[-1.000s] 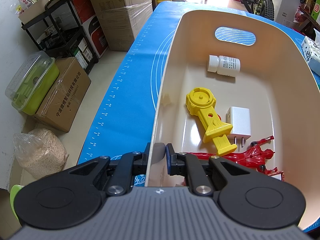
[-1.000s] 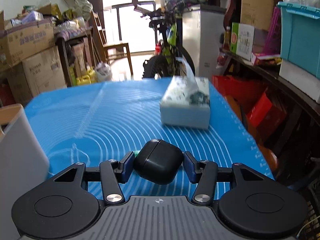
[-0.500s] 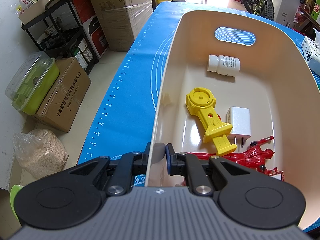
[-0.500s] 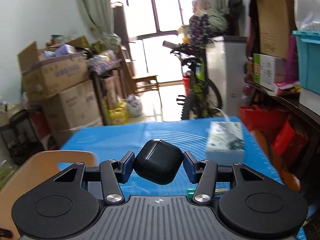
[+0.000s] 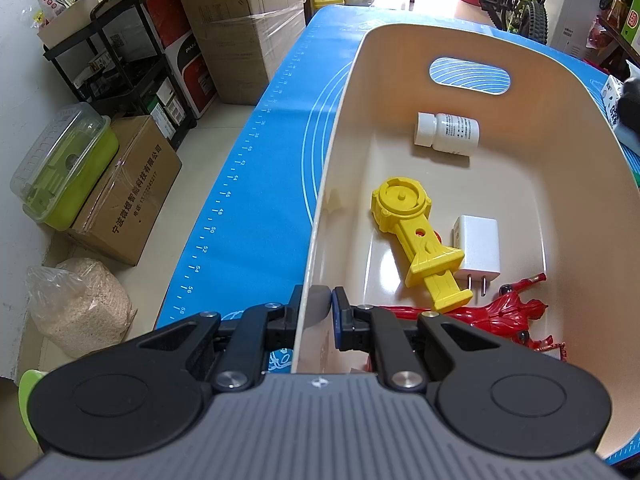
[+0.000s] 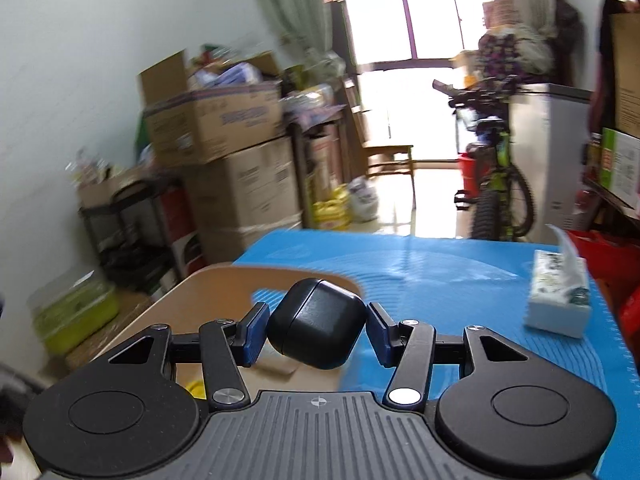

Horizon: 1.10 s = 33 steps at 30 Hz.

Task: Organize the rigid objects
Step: 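Carry the black case into the basket and open the right gripper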

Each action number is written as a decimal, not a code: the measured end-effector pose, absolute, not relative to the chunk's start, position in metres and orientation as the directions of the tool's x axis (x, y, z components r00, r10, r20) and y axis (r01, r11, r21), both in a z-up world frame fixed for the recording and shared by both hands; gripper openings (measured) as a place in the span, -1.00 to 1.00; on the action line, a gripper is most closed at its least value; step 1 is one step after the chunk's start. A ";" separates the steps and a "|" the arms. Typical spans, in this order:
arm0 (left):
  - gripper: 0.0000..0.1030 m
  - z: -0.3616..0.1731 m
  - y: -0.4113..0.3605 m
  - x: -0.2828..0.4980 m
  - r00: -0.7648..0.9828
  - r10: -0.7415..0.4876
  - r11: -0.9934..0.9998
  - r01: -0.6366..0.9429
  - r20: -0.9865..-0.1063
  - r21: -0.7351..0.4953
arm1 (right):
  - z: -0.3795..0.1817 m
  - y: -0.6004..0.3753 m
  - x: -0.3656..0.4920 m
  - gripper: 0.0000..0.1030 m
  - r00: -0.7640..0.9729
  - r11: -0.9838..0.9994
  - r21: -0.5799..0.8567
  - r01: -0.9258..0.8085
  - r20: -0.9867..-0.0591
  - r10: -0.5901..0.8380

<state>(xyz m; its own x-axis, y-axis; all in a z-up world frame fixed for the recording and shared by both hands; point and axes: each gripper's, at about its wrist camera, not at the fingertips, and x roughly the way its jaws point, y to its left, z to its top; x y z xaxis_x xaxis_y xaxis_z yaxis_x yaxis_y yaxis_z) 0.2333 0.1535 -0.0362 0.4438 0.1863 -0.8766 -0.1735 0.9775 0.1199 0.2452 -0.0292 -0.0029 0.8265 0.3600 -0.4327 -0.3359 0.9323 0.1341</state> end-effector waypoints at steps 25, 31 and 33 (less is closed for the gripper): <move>-0.70 -0.034 0.153 0.235 0.444 0.191 0.977 -0.172 -0.875 0.125 | -0.036 0.039 0.218 0.28 0.573 0.788 0.043 -0.614 -0.663 0.482; -0.70 -0.034 0.153 0.236 0.445 0.191 0.977 -0.172 -0.875 0.126 | -0.028 0.034 0.219 0.38 0.581 0.796 0.067 -0.602 -0.647 0.494; -0.70 -0.034 0.153 0.236 0.445 0.191 0.977 -0.172 -0.875 0.126 | -0.024 0.031 0.219 0.40 0.594 0.801 0.071 -0.595 -0.632 0.497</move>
